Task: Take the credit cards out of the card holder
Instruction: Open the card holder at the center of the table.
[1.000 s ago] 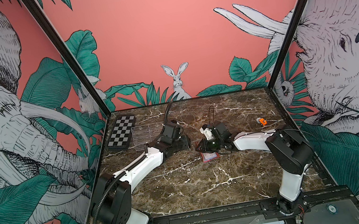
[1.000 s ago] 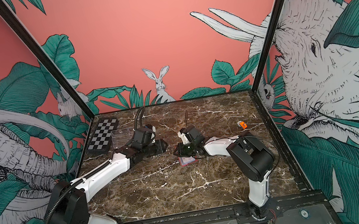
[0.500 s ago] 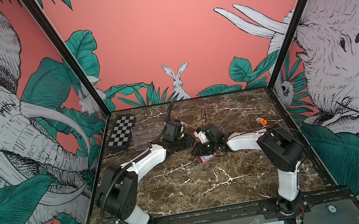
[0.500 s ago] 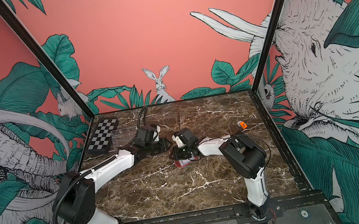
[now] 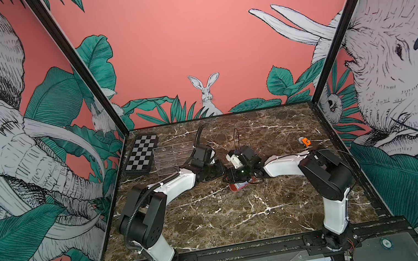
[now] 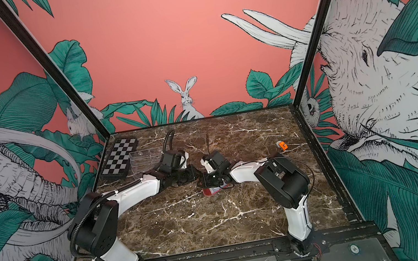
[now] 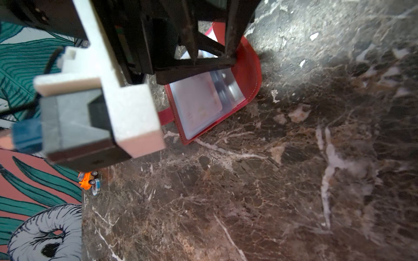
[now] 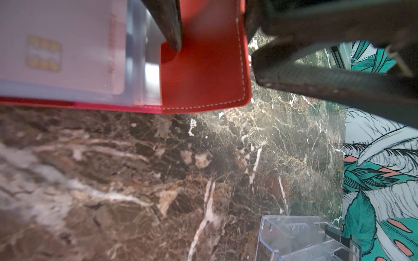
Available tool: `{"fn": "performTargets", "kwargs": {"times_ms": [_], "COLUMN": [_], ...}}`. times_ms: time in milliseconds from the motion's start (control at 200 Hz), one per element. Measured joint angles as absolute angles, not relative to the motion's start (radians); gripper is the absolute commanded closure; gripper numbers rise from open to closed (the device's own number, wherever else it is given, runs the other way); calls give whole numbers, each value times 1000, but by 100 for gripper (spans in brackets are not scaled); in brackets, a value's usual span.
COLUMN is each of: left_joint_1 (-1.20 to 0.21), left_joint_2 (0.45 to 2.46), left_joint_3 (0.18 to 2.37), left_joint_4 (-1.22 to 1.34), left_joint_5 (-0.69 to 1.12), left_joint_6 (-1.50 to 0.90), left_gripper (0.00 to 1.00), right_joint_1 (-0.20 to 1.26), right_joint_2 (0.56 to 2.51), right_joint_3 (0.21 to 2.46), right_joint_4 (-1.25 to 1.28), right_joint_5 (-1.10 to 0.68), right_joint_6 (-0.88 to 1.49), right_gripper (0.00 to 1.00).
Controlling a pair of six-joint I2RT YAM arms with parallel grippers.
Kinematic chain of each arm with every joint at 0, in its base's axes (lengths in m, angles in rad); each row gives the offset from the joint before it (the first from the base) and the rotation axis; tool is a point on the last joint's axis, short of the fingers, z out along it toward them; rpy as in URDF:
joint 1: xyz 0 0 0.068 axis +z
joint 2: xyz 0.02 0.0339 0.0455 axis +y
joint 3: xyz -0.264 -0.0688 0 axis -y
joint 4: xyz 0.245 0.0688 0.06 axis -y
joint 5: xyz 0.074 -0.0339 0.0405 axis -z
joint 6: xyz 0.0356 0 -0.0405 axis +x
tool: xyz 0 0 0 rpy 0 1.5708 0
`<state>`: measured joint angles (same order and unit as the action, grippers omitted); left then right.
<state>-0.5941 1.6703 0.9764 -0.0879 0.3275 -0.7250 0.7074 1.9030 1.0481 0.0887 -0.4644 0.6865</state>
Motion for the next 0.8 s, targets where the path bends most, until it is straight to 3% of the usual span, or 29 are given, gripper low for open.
{"fn": "performTargets", "kwargs": {"times_ms": [525,800], "left_joint_1": [-583,-590], "left_joint_2": [1717,1763], "left_joint_3": [958,957], "left_joint_4": [-140,-215], "left_joint_5": [321,316], "left_joint_6": [-661,-615], "left_gripper": [88,92], "right_joint_1": [714,718], "right_joint_2": [1900,1846], "right_joint_3": [1034,995], "right_joint_4": [102,101], "right_joint_5": [-456,-443], "right_joint_6": [684,706], "right_gripper": [52,32]}}
